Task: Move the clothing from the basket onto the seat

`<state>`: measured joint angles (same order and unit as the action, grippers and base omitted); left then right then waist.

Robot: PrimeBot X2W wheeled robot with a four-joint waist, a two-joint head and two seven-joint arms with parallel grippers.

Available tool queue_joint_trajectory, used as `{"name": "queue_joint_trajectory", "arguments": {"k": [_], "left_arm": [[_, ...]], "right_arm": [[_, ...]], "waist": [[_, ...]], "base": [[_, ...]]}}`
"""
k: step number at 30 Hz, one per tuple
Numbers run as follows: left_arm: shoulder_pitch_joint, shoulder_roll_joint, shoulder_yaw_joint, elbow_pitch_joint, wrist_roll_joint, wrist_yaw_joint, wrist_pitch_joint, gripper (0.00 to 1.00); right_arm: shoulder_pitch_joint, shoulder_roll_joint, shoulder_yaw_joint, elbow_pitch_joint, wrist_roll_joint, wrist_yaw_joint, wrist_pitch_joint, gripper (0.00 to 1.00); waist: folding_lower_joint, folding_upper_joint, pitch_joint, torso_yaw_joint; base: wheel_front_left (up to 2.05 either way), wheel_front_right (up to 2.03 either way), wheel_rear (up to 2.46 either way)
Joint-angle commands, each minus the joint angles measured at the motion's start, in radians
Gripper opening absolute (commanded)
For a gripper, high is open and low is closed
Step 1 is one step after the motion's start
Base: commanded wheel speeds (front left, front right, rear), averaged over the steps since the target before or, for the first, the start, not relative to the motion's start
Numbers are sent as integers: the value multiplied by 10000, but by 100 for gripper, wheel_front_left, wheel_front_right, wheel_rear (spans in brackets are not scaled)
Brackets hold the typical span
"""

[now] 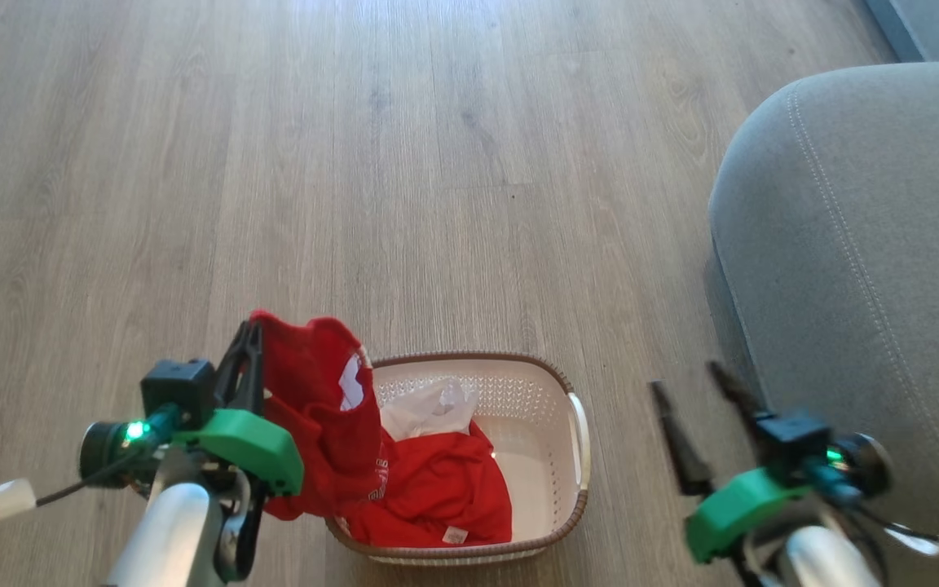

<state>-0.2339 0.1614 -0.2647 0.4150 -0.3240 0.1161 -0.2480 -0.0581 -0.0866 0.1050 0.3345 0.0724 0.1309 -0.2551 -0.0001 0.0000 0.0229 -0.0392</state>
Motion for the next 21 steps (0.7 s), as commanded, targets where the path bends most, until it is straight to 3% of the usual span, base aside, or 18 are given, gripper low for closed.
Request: {"name": "queue_joint_trajectory", "arguments": {"k": [1, 3, 13, 21], "left_arm": [[-514, 196, 178, -479, 137, -117, -137, 0], [-547, 180, 109, -548, 163, -142, -126, 0], [-776, -147, -892, -1594, 436, -473, 399, 0], [-829, -487, -1802, -2566, 575, -755, 876, 0]], "right_arm": [[-717, -293, 1070, -203, 192, -2, -67, 100], [-900, -394, 1536, -165, 312, -2, -67, 100], [-3658, -1178, 5935, 443, 1659, -2, -67, 100], [-4853, -953, 7274, 1161, 2416, -2, -67, 100]], "waist": [[1, 0, 20, -5], [1, 0, 25, -6], [1, 0, -11, 374], [1, 0, 5, 870]], "base": [[0, 0, 0], [0, 0, 0], [0, 0, 0], [0, 0, 0]]}}
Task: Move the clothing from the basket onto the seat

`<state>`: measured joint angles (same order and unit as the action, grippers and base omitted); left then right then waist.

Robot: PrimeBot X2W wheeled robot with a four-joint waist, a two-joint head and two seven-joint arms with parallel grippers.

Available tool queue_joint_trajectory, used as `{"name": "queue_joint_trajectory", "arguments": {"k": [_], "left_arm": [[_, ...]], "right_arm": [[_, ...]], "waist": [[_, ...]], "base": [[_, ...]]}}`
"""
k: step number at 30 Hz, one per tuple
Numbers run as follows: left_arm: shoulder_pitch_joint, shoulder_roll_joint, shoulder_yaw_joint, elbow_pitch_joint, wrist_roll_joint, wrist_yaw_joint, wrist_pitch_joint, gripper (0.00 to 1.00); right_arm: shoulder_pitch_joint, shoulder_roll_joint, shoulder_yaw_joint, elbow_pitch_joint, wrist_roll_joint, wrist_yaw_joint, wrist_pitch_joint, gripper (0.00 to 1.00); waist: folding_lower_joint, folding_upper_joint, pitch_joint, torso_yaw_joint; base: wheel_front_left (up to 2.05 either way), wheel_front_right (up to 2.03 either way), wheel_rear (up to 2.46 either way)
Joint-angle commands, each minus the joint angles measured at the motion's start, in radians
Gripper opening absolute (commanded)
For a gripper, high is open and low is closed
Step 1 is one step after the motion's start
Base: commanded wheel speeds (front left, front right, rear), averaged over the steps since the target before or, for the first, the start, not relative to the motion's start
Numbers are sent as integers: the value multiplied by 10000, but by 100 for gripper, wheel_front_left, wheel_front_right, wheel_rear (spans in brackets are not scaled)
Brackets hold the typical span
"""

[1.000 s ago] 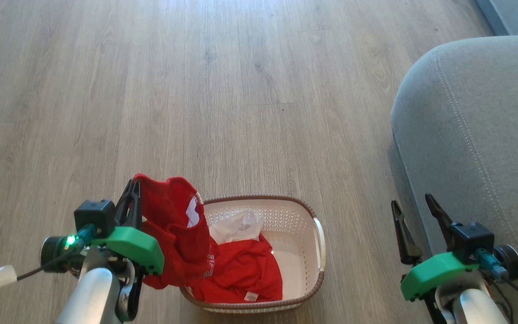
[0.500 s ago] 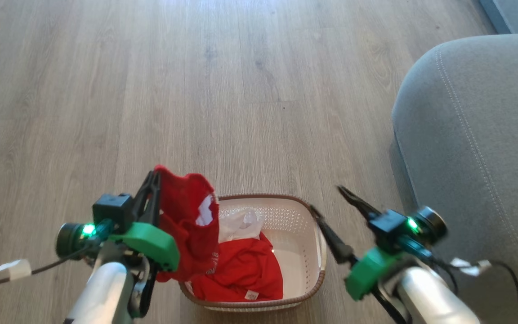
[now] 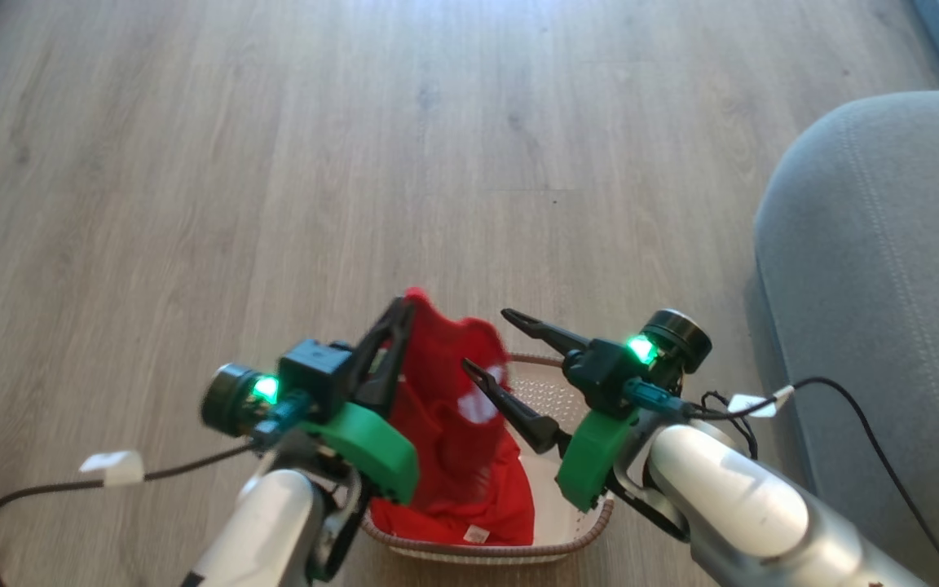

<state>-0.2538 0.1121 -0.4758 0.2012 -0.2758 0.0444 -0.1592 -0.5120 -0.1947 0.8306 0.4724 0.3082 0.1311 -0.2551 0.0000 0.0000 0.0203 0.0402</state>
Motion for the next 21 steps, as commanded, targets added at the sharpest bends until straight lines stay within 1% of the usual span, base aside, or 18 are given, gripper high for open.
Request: {"name": "queue_joint_trajectory", "arguments": {"k": [1, 6, 7, 8, 9, 14, 17, 18, 19, 20, 21], "left_arm": [[-643, -28, 209, -561, 94, -75, 46, 0], [-628, -121, -178, -1108, 51, -226, 304, 0], [-609, -135, -228, -1181, 20, -247, 342, 0], [-589, -146, -268, -1241, -15, -267, 375, 0], [-573, -152, -298, -1293, -34, -276, 397, 0], [-481, -130, -368, -1449, -172, -333, 460, 0], [-454, -26, -319, -1367, -191, -317, 427, 0], [-447, -15, -309, -1323, -229, -339, 392, 24], [-449, 4, -304, -1261, -240, -359, 332, 40], [-456, 43, -328, -1177, -217, -395, 263, 53], [-438, 51, -337, -1070, -243, -428, 193, 82]], "right_arm": [[-407, 166, 57, -129, 101, -4, -67, 100], [-675, 325, 291, 248, 331, -4, -67, 100], [-687, 355, 329, 348, 456, -4, -67, 49], [-695, 389, 342, 422, 602, -4, -67, 26], [-699, 421, 299, 465, 756, -4, -67, 0], [-667, 435, 237, 547, 1307, -4, -67, 0], [-670, 371, -37, 410, 1645, -4, -67, 0], [-688, 322, -130, 351, 1696, -4, -67, 0], [-702, 262, -213, 296, 1721, -4, -67, 0], [-710, 204, -287, 250, 1744, -4, -67, 0], [-723, 139, -358, 201, 1746, -4, -67, 0]], "waist": [[0, 0, 60, 128], [0, 0, 150, 300], [0, 0, 154, 324], [0, 0, 159, 341], [0, 0, 167, 349], [0, 0, 214, 292], [0, 0, 263, 153], [0, 0, 279, 97], [0, 0, 289, 40], [0, 0, 293, -24], [0, 0, 293, -98]], "base": [[0, 0, 0], [0, 0, 0], [0, 0, 0], [0, 0, 0], [0, 0, 0], [0, 0, 0], [0, 0, 0], [0, 0, 0], [0, 0, 0], [0, 0, 0], [0, 0, 0]]}}
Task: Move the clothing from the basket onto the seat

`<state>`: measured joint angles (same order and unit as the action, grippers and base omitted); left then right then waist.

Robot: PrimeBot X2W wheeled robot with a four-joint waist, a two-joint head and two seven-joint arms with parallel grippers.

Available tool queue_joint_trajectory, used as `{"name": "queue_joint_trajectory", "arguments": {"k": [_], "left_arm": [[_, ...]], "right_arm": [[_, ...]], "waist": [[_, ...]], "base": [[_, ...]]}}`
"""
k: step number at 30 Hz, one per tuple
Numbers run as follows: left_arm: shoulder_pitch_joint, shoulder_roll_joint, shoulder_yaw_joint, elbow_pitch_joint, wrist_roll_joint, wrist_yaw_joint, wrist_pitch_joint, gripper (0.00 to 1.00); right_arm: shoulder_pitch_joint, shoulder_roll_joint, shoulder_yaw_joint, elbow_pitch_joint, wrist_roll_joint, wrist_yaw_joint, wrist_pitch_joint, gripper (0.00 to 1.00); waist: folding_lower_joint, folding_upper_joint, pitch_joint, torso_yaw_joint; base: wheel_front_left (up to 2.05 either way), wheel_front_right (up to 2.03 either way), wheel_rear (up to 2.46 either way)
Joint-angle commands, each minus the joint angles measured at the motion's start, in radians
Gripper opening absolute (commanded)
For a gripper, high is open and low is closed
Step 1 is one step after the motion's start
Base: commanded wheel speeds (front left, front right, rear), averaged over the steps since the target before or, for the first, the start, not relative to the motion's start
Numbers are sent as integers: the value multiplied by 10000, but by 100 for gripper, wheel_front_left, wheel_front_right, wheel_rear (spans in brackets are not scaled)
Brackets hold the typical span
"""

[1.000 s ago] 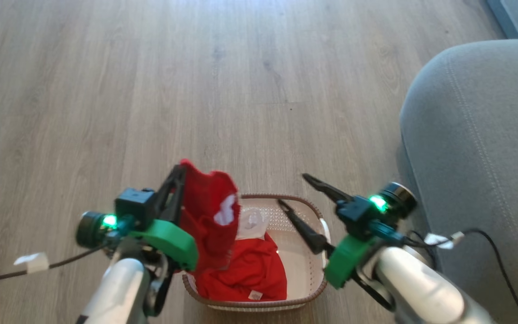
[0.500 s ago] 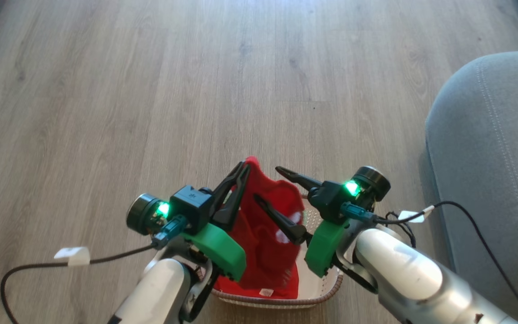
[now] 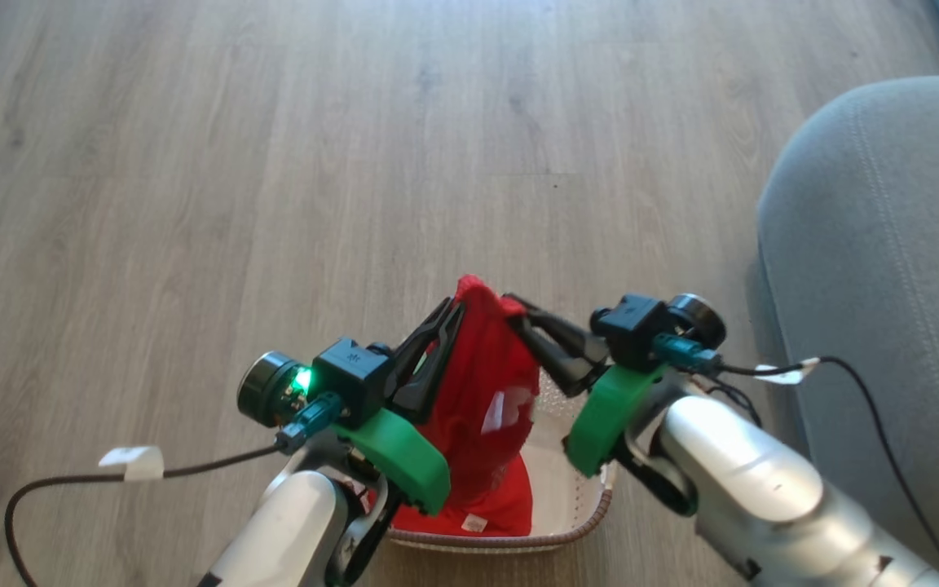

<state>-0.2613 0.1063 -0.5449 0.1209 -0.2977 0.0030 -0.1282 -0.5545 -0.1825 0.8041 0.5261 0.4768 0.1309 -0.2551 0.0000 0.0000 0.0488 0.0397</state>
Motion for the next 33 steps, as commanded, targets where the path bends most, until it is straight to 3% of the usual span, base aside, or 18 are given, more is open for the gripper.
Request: {"name": "queue_joint_trajectory", "arguments": {"k": [1, 11, 23, 33], "left_arm": [[-349, 122, 337, -150, -23, -36, -194, 100], [-376, -49, 159, 1106, 86, -184, -1134, 100], [-368, -423, -76, 1756, 234, -389, -1331, 100], [-232, -540, -196, 1743, 265, -525, -1334, 100]], "right_arm": [[-309, -49, -176, -390, 53, -2, -67, 0], [-148, -718, -1196, -1170, -53, -2, -67, 0], [398, -1733, -2472, -2197, -281, -2, -67, 0], [926, -2311, -3181, -2569, -300, -2, -67, 0]], "waist": [[0, 0, 6, -170], [0, 0, 23, -1140], [0, 0, 48, -2798], [0, 0, 57, -3260]], "base": [[0, 0, 0], [0, 0, 0], [0, 0, 0], [0, 0, 0]]}}
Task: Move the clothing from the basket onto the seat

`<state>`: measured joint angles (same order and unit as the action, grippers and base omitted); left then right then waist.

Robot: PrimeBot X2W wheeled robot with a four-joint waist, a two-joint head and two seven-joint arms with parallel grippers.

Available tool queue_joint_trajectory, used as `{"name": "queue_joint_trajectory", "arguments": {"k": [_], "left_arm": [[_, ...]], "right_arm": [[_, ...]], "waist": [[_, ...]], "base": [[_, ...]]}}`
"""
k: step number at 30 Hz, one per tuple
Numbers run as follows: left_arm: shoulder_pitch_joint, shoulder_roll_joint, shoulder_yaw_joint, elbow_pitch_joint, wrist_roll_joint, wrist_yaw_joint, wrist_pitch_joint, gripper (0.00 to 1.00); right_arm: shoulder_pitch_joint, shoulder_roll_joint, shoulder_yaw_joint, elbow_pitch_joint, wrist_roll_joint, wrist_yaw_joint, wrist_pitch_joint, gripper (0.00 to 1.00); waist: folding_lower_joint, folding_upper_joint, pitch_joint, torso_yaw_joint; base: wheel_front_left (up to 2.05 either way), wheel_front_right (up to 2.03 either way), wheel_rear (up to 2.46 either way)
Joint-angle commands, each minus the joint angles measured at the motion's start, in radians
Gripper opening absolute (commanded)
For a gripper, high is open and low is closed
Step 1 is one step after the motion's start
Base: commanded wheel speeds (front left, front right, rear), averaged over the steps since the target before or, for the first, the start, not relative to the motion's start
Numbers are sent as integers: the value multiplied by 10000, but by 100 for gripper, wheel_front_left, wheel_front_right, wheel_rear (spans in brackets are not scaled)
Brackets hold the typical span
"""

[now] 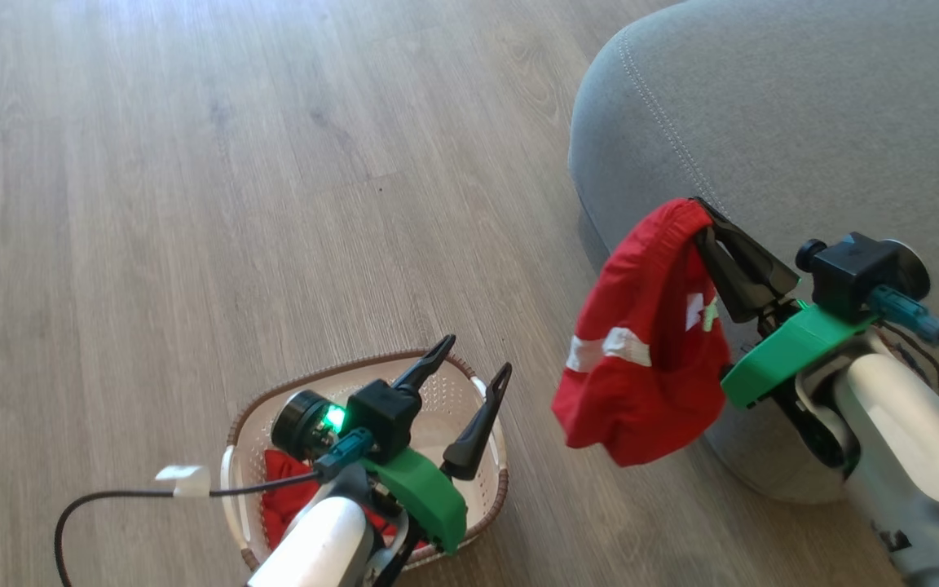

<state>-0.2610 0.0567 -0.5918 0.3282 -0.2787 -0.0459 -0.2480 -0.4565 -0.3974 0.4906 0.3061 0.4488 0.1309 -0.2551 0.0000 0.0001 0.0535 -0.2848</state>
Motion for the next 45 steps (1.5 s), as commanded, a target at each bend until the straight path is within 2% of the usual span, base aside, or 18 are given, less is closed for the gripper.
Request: {"name": "queue_joint_trajectory", "arguments": {"k": [1, 11, 16, 19, 24, 28, 29, 30, 31, 32, 36, 40, 45], "left_arm": [[-230, -47, 261, -339, 79, -46, -136, 100], [-311, -61, 7, -504, 81, -92, -137, 100], [-599, -62, -108, -556, 154, -82, -137, 100], [-1023, -63, -144, -629, 274, -63, -137, 100], [-1808, -54, -41, -628, 624, -84, -137, 100], [-2313, -53, 96, -616, 809, -134, -137, 100], [-2413, -54, 139, -655, 827, -140, -137, 100], [-2545, -56, 247, -786, 849, -109, -137, 100], [-2609, -56, 304, -874, 880, -98, -137, 100], [-2710, -57, 368, -1024, 971, -91, -137, 100], [-2755, -59, 524, -1300, 1090, -77, -137, 100], [-2739, -6, 666, -1437, 1275, -88, -137, 100], [-2885, 88, 744, -1442, 1465, -155, -137, 100]], "right_arm": [[-8, -192, -75, -398, -9, -2, -67, 0], [286, -382, -485, -700, 223, -2, -67, 0], [105, -208, -1285, -566, 990, -2, -67, 0], [-477, -282, -1899, -161, 1204, -2, -62, 0], [-2459, -348, -2474, 815, 1664, -2, 260, 0], [-4547, -786, -3429, 1823, 2109, -2, 721, 0], [-5093, -1026, -3656, 2055, 2078, -2, 840, 0], [-6285, -1609, -4285, 2523, 1888, -2, 1057, 0], [-6924, -1909, -4706, 2729, 1745, -2, 1141, 0], [-8215, -2505, -5682, 3149, 1463, -2, 1319, 0], [-10189, -3250, -7265, 4001, 761, -2, 1628, 0], [-11026, -3478, -8281, 4895, -149, -2, 1628, 0], [-10238, -3083, -8864, 6075, -820, -2, 1383, 0]], "waist": [[0, -1, 15, -31], [0, -1, 375, 2], [0, -1, 935, 193], [0, -1, 1715, 400], [0, -1, 3303, 663], [0, -1, 4465, 1205], [0, -1, 4724, 1397], [0, -1, 5201, 1746], [0, -1, 5438, 1900], [0, -1, 5871, 2234], [0, -1, 6444, 2567], [0, -1, 6813, 2451], [0, -1, 7145, 2062]], "base": [[0, 0, 0], [0, 0, 0], [0, 0, 0], [0, 0, 0], [0, 0, 0], [0, 0, 0], [0, 0, 0], [0, 0, 0], [0, 0, 0], [0, 0, 0], [0, 0, 0], [0, 0, 0], [0, 0, 0]]}}
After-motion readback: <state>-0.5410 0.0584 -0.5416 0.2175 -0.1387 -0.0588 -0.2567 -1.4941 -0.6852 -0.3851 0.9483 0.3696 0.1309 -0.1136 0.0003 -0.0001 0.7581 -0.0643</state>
